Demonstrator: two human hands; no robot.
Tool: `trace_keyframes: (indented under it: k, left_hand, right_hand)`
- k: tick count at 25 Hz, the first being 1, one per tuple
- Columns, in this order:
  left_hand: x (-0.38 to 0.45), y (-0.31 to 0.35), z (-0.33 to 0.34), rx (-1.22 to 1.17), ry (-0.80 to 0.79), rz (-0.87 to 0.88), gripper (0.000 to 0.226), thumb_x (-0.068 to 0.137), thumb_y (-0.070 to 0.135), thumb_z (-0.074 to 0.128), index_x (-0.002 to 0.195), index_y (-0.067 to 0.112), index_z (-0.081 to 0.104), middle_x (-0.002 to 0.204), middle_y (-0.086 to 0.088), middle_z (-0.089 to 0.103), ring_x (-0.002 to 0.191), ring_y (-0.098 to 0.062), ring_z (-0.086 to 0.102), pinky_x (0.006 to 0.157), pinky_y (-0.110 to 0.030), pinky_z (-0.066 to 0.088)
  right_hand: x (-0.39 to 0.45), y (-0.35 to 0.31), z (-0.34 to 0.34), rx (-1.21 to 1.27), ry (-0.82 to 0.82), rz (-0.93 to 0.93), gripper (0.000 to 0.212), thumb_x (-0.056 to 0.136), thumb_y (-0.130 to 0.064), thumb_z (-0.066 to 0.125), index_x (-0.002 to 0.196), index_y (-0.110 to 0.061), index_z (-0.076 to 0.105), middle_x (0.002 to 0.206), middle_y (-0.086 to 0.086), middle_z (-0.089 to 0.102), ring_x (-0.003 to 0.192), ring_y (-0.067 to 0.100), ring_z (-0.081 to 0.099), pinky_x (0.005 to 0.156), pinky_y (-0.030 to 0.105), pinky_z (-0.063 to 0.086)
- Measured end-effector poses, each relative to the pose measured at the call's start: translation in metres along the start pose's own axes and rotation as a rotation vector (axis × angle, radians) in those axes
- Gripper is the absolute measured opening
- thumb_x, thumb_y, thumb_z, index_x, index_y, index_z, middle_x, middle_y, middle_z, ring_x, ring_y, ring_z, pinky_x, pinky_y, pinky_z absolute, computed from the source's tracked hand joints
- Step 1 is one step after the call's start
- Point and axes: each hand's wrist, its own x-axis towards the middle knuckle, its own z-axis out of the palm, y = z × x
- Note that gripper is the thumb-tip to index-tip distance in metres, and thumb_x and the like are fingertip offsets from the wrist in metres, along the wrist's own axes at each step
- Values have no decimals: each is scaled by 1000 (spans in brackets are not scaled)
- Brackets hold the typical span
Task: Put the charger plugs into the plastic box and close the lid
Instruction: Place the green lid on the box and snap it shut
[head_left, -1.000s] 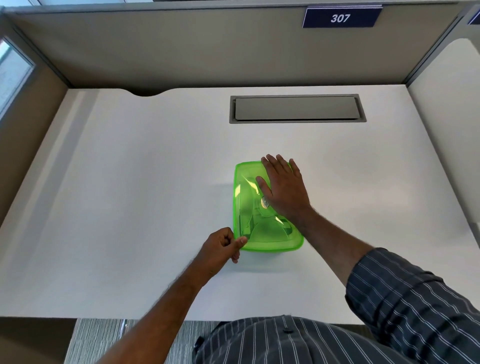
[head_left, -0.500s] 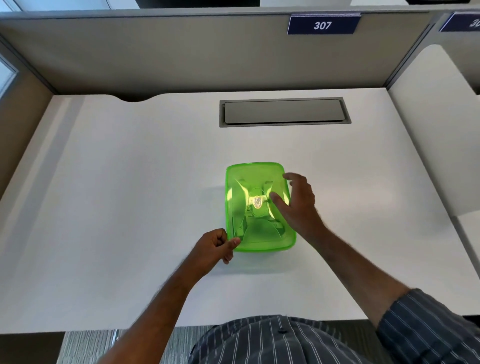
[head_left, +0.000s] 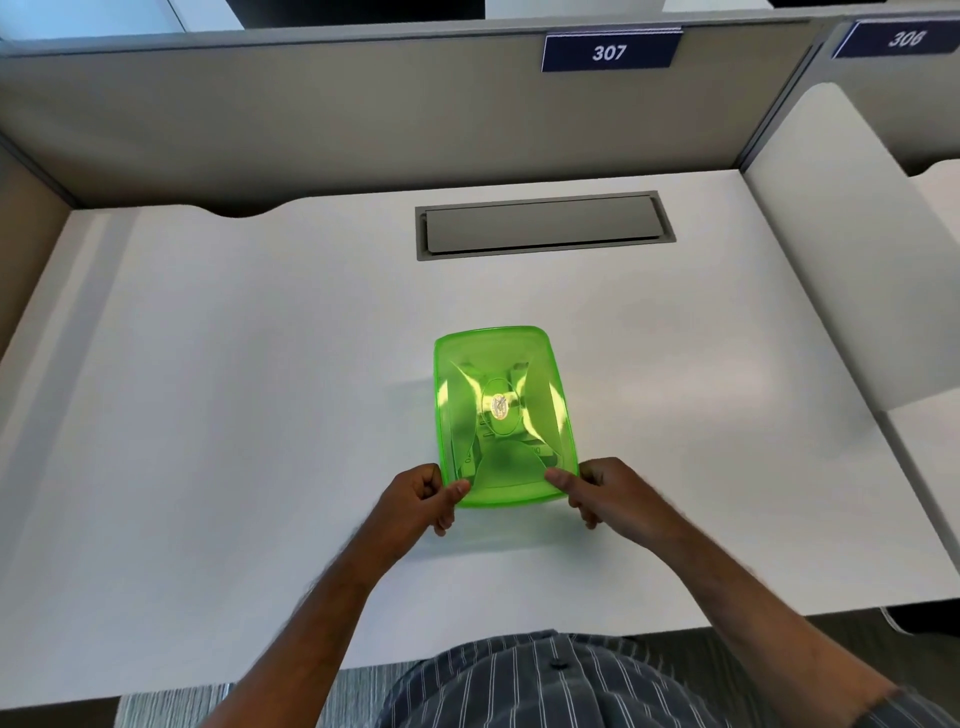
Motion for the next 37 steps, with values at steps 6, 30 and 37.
trace_keyframes:
  k: [6, 30, 37]
  left_hand:
    - [-5, 6, 3, -30, -4, -16, 57, 76, 57, 81, 74, 7, 54, 63, -19, 70, 55, -26, 62, 58, -34, 54]
    - [32, 44, -19, 197, 327, 82, 31, 94, 42, 69, 82, 20, 50, 71, 2, 57, 64, -15, 54, 64, -34, 49]
    - [110, 118, -12, 718, 307, 407, 42, 96, 25, 67, 135, 11, 59, 139, -7, 60, 128, -31, 54, 109, -40, 39]
  right_hand:
    - [1, 7, 8, 168, 49, 11, 69, 68, -76, 73, 66, -8, 66, 52, 9, 61, 49, 19, 56, 62, 33, 45]
    - [-2, 9, 6, 346, -15, -27, 48, 90, -45, 70, 74, 0, 63, 59, 7, 61, 55, 25, 65, 61, 32, 55]
    - [-3, 6, 4, 289, -3, -12, 57, 89, -47, 71, 78, 9, 64, 59, 15, 64, 61, 30, 72, 62, 29, 53]
